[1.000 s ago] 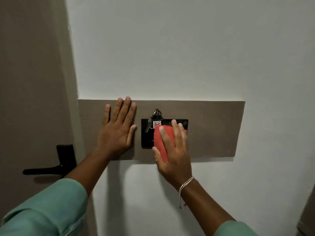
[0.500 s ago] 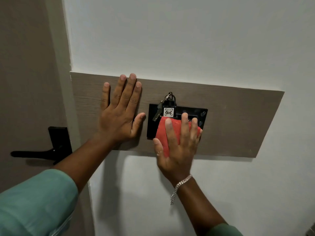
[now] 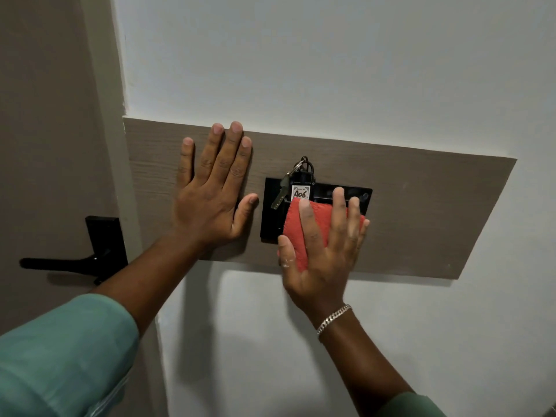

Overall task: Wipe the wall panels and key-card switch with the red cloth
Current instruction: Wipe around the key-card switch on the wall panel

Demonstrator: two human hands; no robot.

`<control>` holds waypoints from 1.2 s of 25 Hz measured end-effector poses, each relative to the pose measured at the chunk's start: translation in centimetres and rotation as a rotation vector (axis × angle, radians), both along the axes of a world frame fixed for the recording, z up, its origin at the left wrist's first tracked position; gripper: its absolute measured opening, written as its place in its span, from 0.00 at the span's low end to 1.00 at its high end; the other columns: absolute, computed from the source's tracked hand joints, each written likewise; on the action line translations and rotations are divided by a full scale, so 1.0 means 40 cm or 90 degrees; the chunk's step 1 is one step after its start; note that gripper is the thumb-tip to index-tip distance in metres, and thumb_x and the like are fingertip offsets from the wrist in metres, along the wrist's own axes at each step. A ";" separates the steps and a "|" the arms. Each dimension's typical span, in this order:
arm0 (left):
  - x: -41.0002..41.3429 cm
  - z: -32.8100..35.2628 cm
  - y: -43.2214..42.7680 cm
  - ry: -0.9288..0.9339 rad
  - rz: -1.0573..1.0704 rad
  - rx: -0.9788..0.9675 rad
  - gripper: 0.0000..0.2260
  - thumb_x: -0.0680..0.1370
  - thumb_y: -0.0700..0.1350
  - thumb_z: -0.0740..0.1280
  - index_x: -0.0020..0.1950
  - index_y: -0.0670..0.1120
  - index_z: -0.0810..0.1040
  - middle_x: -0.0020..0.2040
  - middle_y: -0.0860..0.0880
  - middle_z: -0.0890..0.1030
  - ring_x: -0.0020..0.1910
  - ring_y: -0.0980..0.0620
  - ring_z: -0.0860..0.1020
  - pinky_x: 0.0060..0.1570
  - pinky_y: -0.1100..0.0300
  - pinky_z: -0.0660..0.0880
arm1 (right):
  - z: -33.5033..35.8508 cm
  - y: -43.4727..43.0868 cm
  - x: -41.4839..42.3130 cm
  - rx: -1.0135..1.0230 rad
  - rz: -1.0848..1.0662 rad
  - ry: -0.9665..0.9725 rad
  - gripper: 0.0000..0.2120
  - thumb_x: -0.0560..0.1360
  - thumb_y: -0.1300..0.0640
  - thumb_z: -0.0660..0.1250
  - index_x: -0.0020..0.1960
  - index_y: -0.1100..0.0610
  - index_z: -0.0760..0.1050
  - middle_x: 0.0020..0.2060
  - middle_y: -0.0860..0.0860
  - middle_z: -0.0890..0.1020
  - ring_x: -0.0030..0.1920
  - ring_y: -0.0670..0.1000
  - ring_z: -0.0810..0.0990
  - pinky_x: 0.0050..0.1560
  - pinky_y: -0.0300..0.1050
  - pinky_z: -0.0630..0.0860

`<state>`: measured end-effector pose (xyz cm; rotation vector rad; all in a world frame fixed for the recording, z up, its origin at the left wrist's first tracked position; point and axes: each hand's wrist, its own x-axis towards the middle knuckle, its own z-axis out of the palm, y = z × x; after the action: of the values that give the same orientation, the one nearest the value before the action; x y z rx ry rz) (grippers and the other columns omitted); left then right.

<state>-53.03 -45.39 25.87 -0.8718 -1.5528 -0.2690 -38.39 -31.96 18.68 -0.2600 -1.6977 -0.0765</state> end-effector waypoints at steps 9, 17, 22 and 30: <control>0.008 0.001 0.001 0.007 -0.004 0.013 0.33 0.80 0.57 0.51 0.80 0.41 0.51 0.80 0.41 0.54 0.80 0.41 0.51 0.76 0.39 0.46 | 0.016 0.069 0.059 -0.065 0.074 0.032 0.23 0.78 0.49 0.59 0.73 0.50 0.67 0.77 0.61 0.62 0.80 0.62 0.55 0.79 0.66 0.51; 0.013 0.004 -0.002 0.009 0.004 0.008 0.33 0.80 0.57 0.52 0.80 0.40 0.53 0.80 0.41 0.54 0.79 0.40 0.52 0.77 0.41 0.43 | 0.069 0.121 0.092 -0.016 0.075 0.011 0.21 0.79 0.48 0.59 0.71 0.48 0.70 0.76 0.61 0.64 0.80 0.62 0.56 0.79 0.66 0.53; 0.016 0.003 -0.002 0.009 0.008 0.011 0.33 0.79 0.57 0.52 0.80 0.40 0.53 0.80 0.40 0.55 0.79 0.40 0.52 0.77 0.40 0.44 | 0.075 0.091 0.074 -0.012 0.081 0.013 0.21 0.79 0.44 0.59 0.70 0.47 0.72 0.76 0.59 0.64 0.80 0.60 0.56 0.79 0.66 0.53; 0.016 0.003 -0.002 0.012 0.007 0.012 0.33 0.79 0.57 0.53 0.80 0.40 0.54 0.80 0.40 0.55 0.79 0.40 0.52 0.77 0.40 0.44 | 0.058 0.092 0.066 -0.065 0.039 0.059 0.22 0.79 0.45 0.60 0.72 0.49 0.71 0.77 0.60 0.64 0.80 0.60 0.57 0.79 0.66 0.54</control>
<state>-52.39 -45.47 25.99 -0.8495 -1.5347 -0.2663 -35.74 -28.28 20.98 -0.2834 -1.6188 0.0679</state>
